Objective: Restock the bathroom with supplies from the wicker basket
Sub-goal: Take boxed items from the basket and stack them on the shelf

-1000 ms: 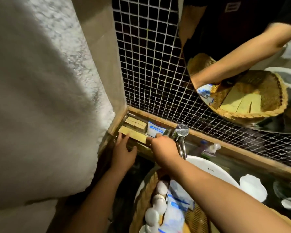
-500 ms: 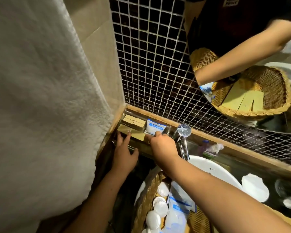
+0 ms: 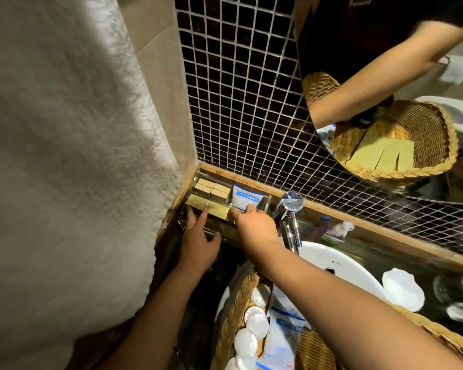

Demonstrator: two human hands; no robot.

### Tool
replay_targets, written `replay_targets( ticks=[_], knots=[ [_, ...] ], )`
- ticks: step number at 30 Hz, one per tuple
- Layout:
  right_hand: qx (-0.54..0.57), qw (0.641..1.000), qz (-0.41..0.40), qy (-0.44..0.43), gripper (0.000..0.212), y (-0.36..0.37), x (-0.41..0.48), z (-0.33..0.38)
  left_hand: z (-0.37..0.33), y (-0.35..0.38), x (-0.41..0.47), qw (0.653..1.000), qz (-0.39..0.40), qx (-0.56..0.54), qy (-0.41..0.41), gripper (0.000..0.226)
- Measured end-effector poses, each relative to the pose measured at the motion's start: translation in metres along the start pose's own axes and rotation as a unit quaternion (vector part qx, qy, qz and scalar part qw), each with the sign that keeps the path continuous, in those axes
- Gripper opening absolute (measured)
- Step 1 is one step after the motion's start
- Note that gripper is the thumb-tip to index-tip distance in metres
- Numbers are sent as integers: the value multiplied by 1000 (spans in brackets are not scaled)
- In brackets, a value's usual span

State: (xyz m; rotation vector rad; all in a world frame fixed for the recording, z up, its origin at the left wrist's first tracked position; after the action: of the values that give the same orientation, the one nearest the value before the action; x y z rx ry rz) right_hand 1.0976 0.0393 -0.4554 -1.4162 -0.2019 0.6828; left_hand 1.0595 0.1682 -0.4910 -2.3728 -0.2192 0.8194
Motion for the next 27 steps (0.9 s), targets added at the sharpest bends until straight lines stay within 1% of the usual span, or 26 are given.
replay_targets(
  ticks=[4,7,11,15,18,20,21,24,26,27],
  knots=[
    [7,1000,5,2,57,3,0,0,0,2,1,1000,8,-17,-10,74],
    [26,1000,2,18,52,1,-1,-4,-1,2,2,999,19,-40,-17,73],
    [36,999,0,34,52,-3,-5,-5,-1,-2,2,998,24,-53,1,74],
    [42,998,-17,42,62,-13,-17,1,-1,-11,-5,997,17,-80,18,76],
    [77,996,-40,37,79,-23,-37,8,-12,-28,-17,993,-29,-100,60,69],
    [123,990,-56,41,89,-31,-59,7,-24,-38,-28,988,-52,-120,84,65],
    [147,986,-71,45,90,-36,-72,5,-31,-42,-34,985,-64,-131,95,63],
    [179,975,-120,55,77,-49,-116,-3,-51,-53,-54,974,-87,-181,108,52],
    [180,971,-135,75,73,-54,-148,-10,-68,-48,-67,969,-58,-200,130,47],
    [178,971,-137,86,73,-54,-161,-13,-78,-41,-75,967,-31,-202,150,47]
  ],
)
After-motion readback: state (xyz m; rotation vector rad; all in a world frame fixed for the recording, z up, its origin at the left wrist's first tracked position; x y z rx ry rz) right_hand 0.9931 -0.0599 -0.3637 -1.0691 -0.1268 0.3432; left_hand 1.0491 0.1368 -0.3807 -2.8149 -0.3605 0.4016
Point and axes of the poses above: each hand's wrist, its own x-axis towards the middle knuckle, its own y-axis out of the palm, z = x × y, the point moved 10 cm from there along x, towards the middle knuckle, and after that the axes turned 15 degrees about -y, right-handed, at the moved point
